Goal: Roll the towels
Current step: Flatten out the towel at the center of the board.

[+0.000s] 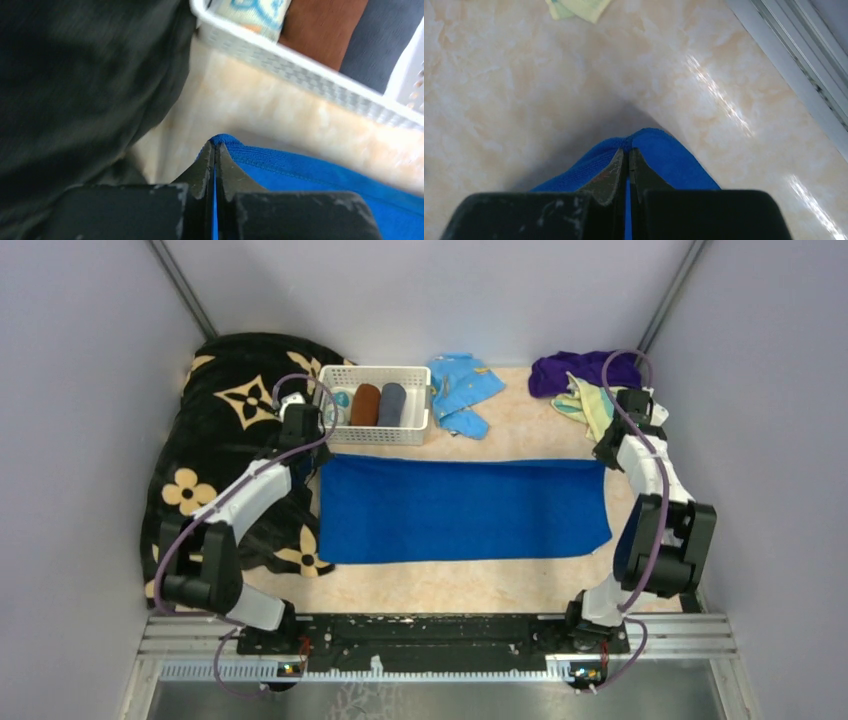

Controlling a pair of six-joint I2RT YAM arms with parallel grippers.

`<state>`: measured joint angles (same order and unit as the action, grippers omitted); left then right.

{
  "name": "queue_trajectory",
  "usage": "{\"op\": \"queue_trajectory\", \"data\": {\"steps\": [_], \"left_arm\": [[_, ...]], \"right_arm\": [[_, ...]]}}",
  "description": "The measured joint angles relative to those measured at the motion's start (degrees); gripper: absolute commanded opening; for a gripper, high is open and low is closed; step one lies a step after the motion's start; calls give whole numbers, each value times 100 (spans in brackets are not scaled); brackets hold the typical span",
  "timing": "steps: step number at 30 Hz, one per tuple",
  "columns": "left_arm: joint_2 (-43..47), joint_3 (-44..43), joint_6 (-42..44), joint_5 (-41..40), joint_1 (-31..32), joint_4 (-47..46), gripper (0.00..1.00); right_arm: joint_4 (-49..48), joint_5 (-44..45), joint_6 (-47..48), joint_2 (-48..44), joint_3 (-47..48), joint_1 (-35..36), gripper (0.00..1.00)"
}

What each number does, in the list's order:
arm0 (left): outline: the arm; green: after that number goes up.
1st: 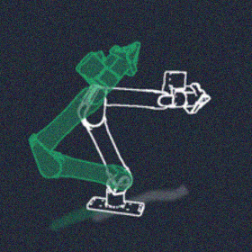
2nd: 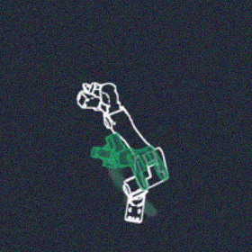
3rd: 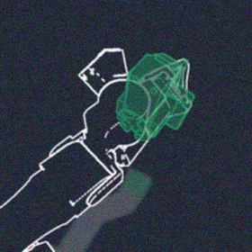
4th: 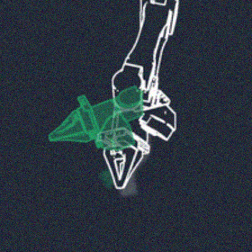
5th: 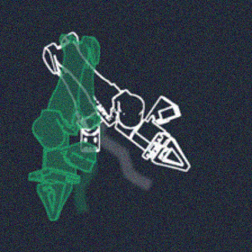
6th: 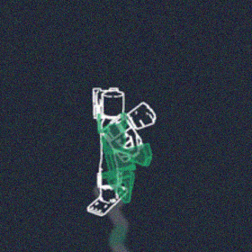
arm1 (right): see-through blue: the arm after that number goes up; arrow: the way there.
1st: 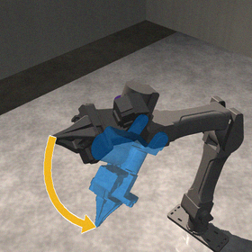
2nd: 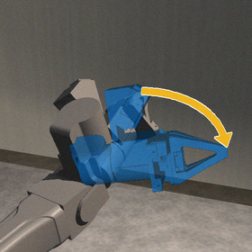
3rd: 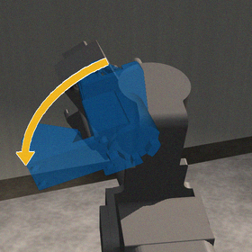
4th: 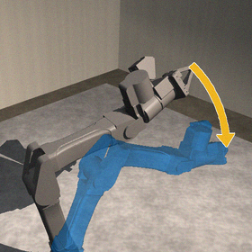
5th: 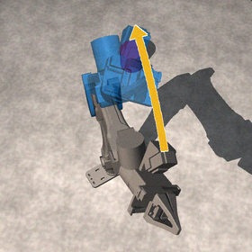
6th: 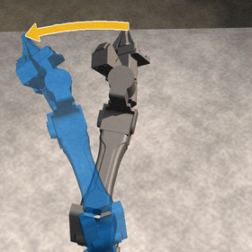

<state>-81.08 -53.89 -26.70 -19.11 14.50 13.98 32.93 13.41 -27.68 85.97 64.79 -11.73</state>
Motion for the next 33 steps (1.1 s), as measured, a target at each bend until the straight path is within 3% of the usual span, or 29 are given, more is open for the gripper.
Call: {"op": "queue_trajectory", "data": {"steps": [7,14,23,33], "left_arm": [[-1126,-846,-31,398,-149,-748,0],[-1471,-1062,-28,595,-232,-1067,0],[-1353,-905,-96,721,-267,-1047,0],[-955,-603,-269,933,-363,-855,0]], "right_arm": [[-723,-413,105,1377,831,-83,0],[-988,-758,214,1685,920,-431,0],[-881,-894,256,1652,852,-570,0],[-437,-732,109,610,389,-767,0]]}}
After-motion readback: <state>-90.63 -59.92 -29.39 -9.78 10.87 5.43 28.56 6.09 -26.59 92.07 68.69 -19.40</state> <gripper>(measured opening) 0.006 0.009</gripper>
